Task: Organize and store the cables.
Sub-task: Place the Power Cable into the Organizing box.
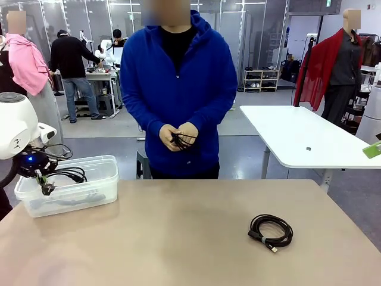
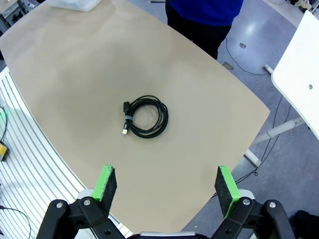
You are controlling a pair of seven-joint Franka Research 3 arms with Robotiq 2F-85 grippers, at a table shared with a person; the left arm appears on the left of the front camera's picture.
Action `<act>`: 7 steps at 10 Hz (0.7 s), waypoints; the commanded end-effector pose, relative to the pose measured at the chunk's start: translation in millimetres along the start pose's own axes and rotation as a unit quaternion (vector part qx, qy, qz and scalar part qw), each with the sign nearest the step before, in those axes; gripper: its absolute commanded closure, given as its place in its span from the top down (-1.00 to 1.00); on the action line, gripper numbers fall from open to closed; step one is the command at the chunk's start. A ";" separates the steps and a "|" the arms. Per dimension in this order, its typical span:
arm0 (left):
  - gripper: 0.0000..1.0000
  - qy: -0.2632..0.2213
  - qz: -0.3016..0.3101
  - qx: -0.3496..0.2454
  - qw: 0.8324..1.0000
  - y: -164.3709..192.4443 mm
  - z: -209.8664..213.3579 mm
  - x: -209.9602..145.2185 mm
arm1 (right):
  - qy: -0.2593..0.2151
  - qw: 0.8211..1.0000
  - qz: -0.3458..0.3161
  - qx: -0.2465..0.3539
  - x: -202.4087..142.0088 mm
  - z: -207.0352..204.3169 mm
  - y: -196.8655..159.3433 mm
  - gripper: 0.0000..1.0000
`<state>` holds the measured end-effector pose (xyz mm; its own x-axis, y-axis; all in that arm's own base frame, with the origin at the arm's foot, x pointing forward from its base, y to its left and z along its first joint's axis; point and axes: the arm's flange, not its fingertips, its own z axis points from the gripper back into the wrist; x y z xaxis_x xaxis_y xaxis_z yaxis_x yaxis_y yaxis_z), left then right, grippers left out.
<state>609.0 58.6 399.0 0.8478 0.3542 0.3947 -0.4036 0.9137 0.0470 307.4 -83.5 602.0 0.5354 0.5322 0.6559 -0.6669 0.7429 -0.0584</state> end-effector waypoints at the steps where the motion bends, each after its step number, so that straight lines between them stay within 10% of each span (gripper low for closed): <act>1: -0.70 0.003 0.000 0.001 1.000 -0.8 -5.0 -1.4 | -0.002 1.000 0.002 0.003 -1.5 -0.5 -0.8 1.00; 7: -0.70 -0.014 -0.030 0.005 0.999 1.0 -8.9 -0.8 | -0.002 1.000 0.002 0.003 -1.5 -0.5 -0.8 1.00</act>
<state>609.4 59.3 395.0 0.8549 0.3406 0.3913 -0.3920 0.9182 0.0572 307.4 -83.5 602.0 0.5354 0.5322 0.6559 -0.6669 0.7429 -0.0584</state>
